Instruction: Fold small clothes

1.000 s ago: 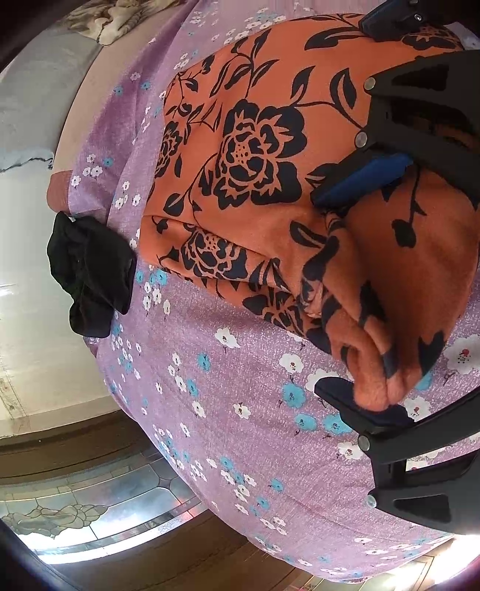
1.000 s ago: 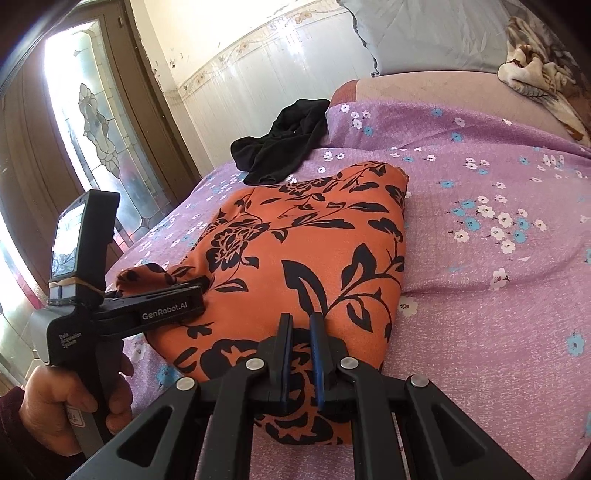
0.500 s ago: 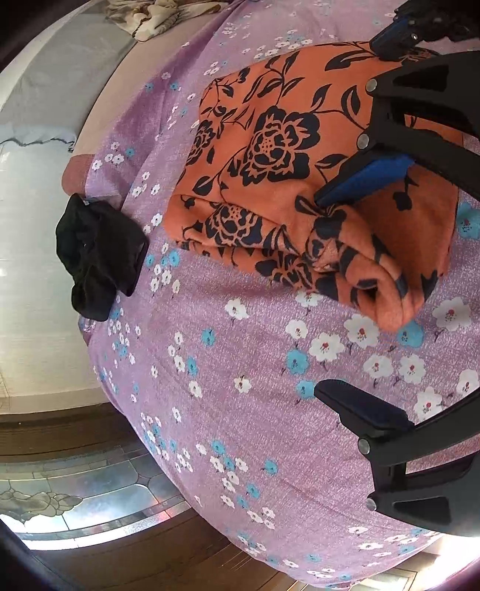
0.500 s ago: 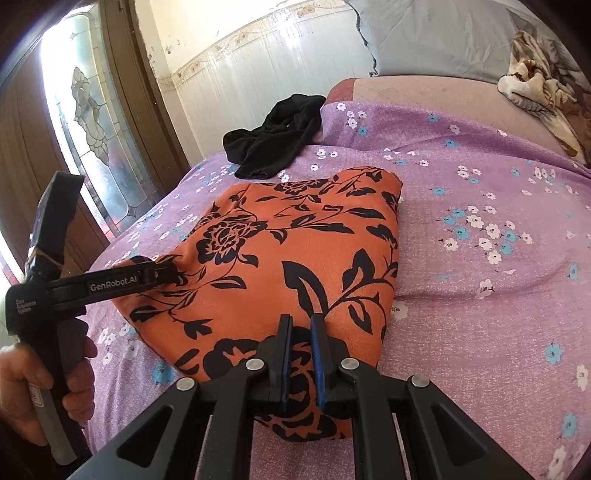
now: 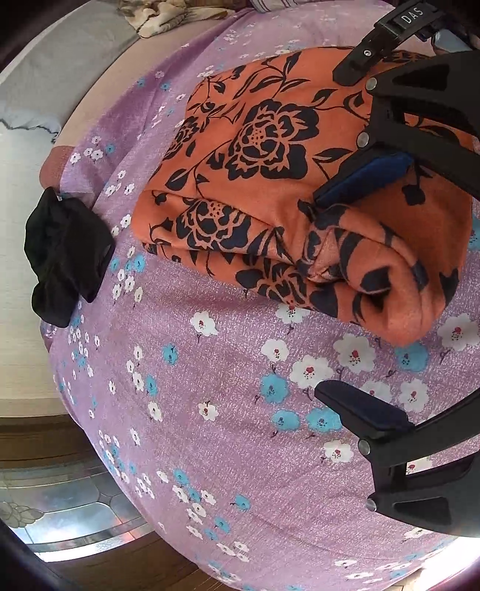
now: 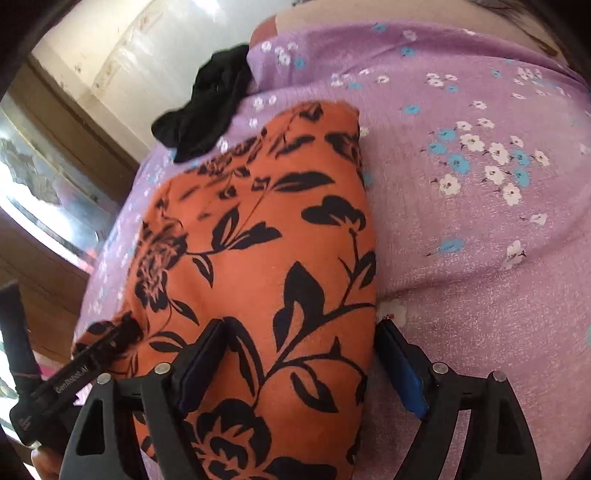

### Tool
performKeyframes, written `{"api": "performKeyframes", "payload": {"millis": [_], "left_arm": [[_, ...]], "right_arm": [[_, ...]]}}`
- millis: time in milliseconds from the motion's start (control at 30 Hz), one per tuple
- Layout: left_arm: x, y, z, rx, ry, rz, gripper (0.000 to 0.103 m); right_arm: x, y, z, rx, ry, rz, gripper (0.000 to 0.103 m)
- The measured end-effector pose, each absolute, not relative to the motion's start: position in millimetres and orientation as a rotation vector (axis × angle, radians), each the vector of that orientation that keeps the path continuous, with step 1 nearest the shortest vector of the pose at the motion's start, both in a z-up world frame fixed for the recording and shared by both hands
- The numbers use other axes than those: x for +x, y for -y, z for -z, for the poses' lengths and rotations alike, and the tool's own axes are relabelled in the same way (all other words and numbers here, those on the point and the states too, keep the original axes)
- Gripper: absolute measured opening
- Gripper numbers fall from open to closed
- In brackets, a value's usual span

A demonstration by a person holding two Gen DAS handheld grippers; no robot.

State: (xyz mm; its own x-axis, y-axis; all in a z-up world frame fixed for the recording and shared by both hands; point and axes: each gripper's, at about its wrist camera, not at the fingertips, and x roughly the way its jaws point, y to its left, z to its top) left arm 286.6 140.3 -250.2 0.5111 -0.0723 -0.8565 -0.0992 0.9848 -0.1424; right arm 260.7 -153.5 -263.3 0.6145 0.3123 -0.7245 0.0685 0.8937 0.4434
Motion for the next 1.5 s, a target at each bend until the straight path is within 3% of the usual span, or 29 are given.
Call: {"api": "performKeyframes", "payload": {"millis": [200,400,700,900,1000,1067,1133,1233,1267,1367,1433,1467,1500], "left_arm": [[281,-164,223,-0.266,-0.922,-0.046,0.094],[289,-184,232,-0.335,-0.976,-0.077,0.094],[298,-182,252,-0.479,-1.067,0.081,0.094],[296,-150,260,-0.376,-1.124,0.219,0.093],[293,-143,261,-0.382,-1.128,0.284,0.075],[294,-147,264,-0.427,-1.134,0.307,0.063],[294,-151,266,-0.474,-1.137,0.316,0.059],[294,-148,266,-0.467,-1.134,0.312,0.060],[294,-148,267,-0.480,-1.137,0.320,0.066],[296,-143,266,-0.486,-1.131,0.328,0.071],[293,-140,265,-0.469,-1.119,0.318,0.068],[294,-139,266,-0.472,-1.115,0.319,0.057],[294,-139,266,-0.471,-1.110,0.315,0.056]], "right_arm": [[267,152,241,0.406,-0.896,-0.174,0.078],[274,178,231,0.558,-0.852,-0.214,0.078],[275,201,258,0.734,-0.877,-0.280,0.078],[272,189,287,0.882,-0.927,-0.397,0.078],[271,174,283,0.782,-0.916,-0.399,0.077],[273,175,287,0.767,-0.931,-0.378,0.061],[273,181,291,0.798,-0.927,-0.383,0.053],[270,180,290,0.774,-0.921,-0.373,0.050],[270,180,291,0.780,-0.922,-0.369,0.051],[274,181,292,0.812,-0.930,-0.375,0.057],[277,180,292,0.809,-0.936,-0.367,0.058],[278,179,291,0.797,-0.936,-0.363,0.058],[280,177,288,0.777,-0.931,-0.356,0.057]]}}
